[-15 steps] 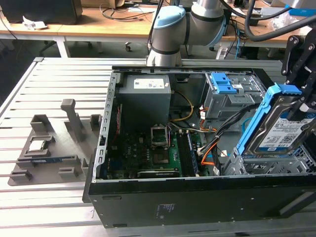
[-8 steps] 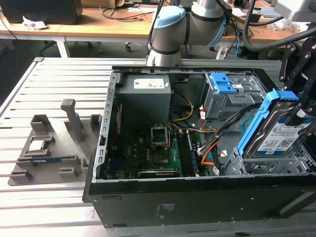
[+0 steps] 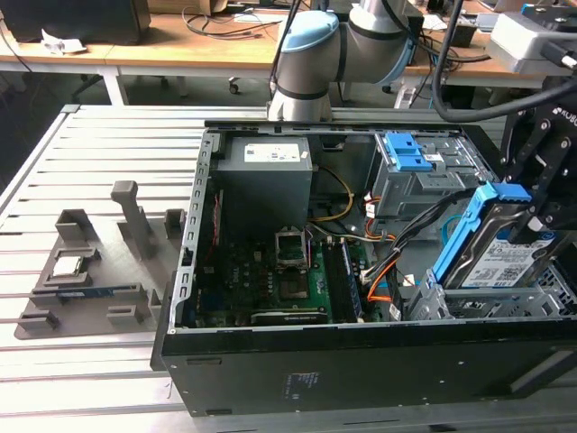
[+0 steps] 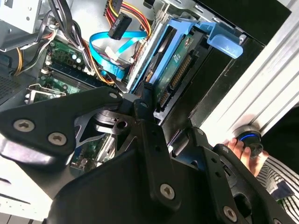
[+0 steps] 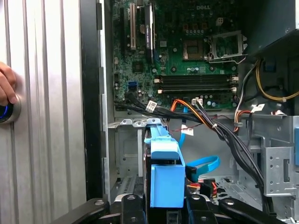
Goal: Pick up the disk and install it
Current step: 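Insert the disk into the insertion slot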
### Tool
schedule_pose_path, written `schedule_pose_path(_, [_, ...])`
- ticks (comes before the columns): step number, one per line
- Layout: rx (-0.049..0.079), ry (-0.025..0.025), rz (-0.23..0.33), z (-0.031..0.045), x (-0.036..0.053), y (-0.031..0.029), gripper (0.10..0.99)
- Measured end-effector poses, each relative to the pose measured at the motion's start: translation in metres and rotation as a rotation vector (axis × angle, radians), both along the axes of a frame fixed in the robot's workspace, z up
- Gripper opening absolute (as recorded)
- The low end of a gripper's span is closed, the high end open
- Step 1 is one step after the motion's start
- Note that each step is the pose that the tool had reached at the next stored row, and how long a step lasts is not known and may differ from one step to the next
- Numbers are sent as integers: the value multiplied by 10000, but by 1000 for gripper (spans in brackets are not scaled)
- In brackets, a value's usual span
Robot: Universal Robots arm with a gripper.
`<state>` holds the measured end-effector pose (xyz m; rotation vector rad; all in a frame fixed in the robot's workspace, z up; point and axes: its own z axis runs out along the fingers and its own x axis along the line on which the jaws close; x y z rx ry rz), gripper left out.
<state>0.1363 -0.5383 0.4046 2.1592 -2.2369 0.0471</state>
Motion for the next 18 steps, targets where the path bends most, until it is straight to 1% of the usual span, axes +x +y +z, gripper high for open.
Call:
schedule_pose_path(1, [0, 0, 0, -17, 0, 0, 361])
schedule_pose_path(2, [0, 0, 0, -58, -1, 0, 361])
schedule_pose_path(5, [1, 0, 2, -135, -1, 0, 361])
schedule_pose_path(7, [-3, 1, 3, -177, -1, 0, 361])
schedule_pose_path(8, [-3, 1, 3, -221, -1, 0, 361])
schedule_pose_path(9, [0, 0, 3, -248, -1, 0, 361])
schedule_pose_path(14, [-1, 0, 3, -261, -1, 0, 361])
schedule_pose_path(15, [8, -4, 5, -264, 0, 1, 373])
schedule_pose_path(16, [4, -1, 5, -264, 0, 0, 435])
schedule_pose_path(18, [2, 1, 5, -263, -1, 0, 435])
